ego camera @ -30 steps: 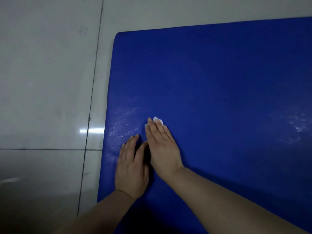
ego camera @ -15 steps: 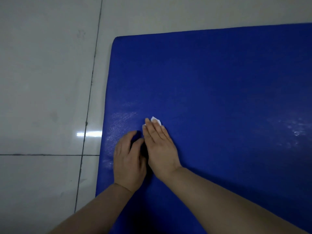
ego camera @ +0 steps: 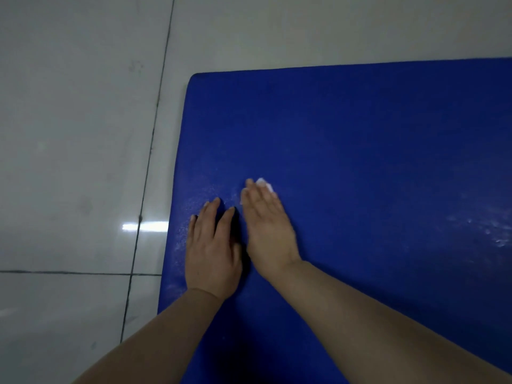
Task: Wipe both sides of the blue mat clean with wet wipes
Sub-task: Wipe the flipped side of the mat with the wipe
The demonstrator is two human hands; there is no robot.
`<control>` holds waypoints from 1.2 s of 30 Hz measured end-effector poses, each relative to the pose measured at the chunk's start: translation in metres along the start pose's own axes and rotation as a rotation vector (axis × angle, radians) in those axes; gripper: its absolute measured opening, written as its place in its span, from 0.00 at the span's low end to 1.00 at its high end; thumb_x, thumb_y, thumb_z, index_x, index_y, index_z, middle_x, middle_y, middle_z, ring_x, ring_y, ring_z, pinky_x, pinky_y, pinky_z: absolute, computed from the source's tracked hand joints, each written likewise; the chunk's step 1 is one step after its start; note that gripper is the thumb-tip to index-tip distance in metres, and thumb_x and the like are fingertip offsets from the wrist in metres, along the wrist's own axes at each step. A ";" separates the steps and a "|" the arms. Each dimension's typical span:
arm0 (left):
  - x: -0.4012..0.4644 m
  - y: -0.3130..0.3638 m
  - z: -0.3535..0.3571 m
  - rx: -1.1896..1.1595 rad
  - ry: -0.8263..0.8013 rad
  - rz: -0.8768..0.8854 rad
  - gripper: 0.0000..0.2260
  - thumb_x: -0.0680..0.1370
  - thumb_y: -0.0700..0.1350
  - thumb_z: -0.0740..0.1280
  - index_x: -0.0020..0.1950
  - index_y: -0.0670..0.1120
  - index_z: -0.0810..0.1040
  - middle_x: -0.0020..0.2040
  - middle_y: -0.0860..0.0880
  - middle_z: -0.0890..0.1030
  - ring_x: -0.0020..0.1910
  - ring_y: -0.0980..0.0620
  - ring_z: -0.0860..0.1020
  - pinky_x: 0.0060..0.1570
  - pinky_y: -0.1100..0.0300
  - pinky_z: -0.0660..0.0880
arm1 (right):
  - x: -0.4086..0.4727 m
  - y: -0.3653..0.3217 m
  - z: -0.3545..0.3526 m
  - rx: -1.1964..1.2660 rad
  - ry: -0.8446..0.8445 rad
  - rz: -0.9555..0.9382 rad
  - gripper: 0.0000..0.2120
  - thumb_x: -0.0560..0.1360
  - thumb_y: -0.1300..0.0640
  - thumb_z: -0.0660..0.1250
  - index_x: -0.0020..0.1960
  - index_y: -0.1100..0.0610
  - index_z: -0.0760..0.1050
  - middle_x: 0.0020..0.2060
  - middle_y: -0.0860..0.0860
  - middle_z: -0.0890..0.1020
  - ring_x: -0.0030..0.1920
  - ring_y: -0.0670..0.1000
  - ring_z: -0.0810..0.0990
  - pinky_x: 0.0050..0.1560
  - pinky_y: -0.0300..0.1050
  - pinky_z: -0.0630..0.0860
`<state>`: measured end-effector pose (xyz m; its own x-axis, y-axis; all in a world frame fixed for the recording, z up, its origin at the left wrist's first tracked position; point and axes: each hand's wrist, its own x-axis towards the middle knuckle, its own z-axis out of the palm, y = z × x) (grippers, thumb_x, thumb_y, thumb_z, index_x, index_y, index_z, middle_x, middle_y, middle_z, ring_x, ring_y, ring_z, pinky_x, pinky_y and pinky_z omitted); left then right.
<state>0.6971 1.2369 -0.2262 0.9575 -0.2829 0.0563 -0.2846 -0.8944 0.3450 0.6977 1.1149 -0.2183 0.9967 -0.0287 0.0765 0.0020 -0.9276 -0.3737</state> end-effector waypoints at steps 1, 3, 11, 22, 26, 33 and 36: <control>0.000 0.000 0.000 -0.003 0.000 0.000 0.23 0.75 0.45 0.54 0.67 0.41 0.73 0.71 0.40 0.70 0.72 0.46 0.62 0.73 0.46 0.56 | 0.004 -0.004 0.002 0.022 -0.007 -0.055 0.28 0.66 0.65 0.72 0.66 0.66 0.72 0.67 0.60 0.73 0.69 0.59 0.70 0.69 0.54 0.64; -0.001 0.000 0.000 -0.004 0.014 0.002 0.23 0.75 0.44 0.54 0.67 0.42 0.73 0.71 0.40 0.70 0.72 0.46 0.63 0.73 0.46 0.56 | 0.010 0.003 -0.001 -0.003 -0.031 -0.128 0.28 0.64 0.64 0.73 0.64 0.66 0.74 0.66 0.60 0.74 0.67 0.58 0.72 0.67 0.53 0.66; 0.000 0.003 0.000 0.013 0.040 -0.010 0.22 0.75 0.42 0.53 0.66 0.41 0.75 0.70 0.40 0.71 0.71 0.45 0.65 0.73 0.48 0.56 | 0.033 0.048 -0.025 -0.113 -0.013 0.159 0.30 0.74 0.72 0.59 0.75 0.66 0.56 0.75 0.61 0.56 0.76 0.59 0.53 0.74 0.50 0.45; 0.001 0.002 -0.001 -0.009 0.033 -0.008 0.23 0.75 0.43 0.52 0.67 0.41 0.75 0.69 0.41 0.71 0.71 0.44 0.65 0.72 0.45 0.58 | 0.043 0.054 -0.031 -0.085 -0.008 0.139 0.32 0.75 0.72 0.58 0.76 0.65 0.52 0.76 0.57 0.55 0.77 0.55 0.52 0.74 0.47 0.44; -0.001 0.003 -0.002 -0.012 0.027 -0.015 0.23 0.75 0.44 0.52 0.67 0.42 0.74 0.70 0.41 0.71 0.71 0.45 0.64 0.73 0.46 0.57 | 0.047 0.068 -0.042 -0.033 -0.024 0.270 0.30 0.79 0.69 0.54 0.77 0.62 0.46 0.78 0.55 0.47 0.77 0.53 0.44 0.74 0.43 0.38; 0.000 0.002 -0.002 -0.047 0.041 -0.006 0.22 0.74 0.44 0.54 0.65 0.42 0.76 0.68 0.41 0.72 0.70 0.45 0.66 0.70 0.42 0.62 | 0.057 0.023 -0.020 0.029 -0.239 -0.119 0.33 0.79 0.67 0.55 0.78 0.59 0.41 0.77 0.52 0.41 0.76 0.52 0.37 0.73 0.41 0.34; 0.008 0.003 -0.005 -0.087 0.093 -0.013 0.20 0.72 0.44 0.55 0.58 0.43 0.79 0.63 0.41 0.76 0.62 0.43 0.72 0.61 0.40 0.71 | 0.054 0.030 -0.018 -0.012 -0.243 -0.168 0.33 0.79 0.66 0.55 0.77 0.59 0.40 0.77 0.52 0.38 0.76 0.52 0.35 0.73 0.42 0.33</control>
<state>0.7039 1.2341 -0.2203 0.9624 -0.2348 0.1366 -0.2710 -0.8633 0.4257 0.7501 1.0792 -0.2091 0.9728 0.2145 -0.0877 0.1692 -0.9161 -0.3635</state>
